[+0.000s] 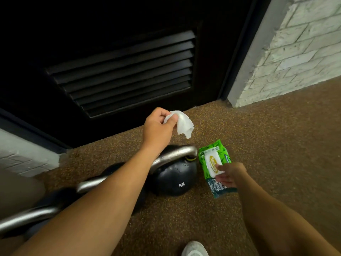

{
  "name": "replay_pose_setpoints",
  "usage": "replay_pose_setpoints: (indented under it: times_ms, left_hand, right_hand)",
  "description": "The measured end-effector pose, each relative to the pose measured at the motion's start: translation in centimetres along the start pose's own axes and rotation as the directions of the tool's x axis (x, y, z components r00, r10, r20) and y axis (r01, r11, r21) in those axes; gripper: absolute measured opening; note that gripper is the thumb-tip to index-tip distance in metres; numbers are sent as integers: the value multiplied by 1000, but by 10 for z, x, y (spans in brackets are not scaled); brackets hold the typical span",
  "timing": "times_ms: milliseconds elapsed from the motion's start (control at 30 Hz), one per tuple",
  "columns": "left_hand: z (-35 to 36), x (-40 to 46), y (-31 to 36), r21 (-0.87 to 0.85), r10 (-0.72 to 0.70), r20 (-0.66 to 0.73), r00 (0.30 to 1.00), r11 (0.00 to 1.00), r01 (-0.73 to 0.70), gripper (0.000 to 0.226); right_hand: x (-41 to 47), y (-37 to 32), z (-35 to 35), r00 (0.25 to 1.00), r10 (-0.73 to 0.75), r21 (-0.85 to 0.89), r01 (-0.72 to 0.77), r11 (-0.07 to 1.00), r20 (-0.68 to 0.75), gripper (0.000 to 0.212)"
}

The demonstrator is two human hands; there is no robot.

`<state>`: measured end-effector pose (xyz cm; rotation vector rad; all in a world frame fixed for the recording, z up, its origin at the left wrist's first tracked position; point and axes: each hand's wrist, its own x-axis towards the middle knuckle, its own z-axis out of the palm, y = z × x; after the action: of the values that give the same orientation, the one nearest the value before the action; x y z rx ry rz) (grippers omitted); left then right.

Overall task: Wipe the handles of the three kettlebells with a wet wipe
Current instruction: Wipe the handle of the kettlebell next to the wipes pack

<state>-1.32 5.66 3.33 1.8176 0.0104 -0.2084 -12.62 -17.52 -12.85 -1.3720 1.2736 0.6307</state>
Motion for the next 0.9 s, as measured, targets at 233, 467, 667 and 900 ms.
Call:
replay_pose_setpoints:
  times_ms: [233,467,667,900]
  left_hand:
    - [13,19,-10,40,14,69,997,999,-17,11]
    - [25,22,-11,29,-6,108,994,1000,3,9]
    - [18,16,14,-82,-39,79,996,996,45,7]
    - [-34,-11,64,-182,-61,7,998,981,61,24]
  right_hand:
    - [30,7,25,996,73,-41,-71,997,52,30]
    - [38,2,18,994,15,-41,-20,999,-110,32]
    - [-55,-95,23,669,-736,154,742,652,-109,21]
    - [-190,-140,41,222,-916,332,882,334,333,54]
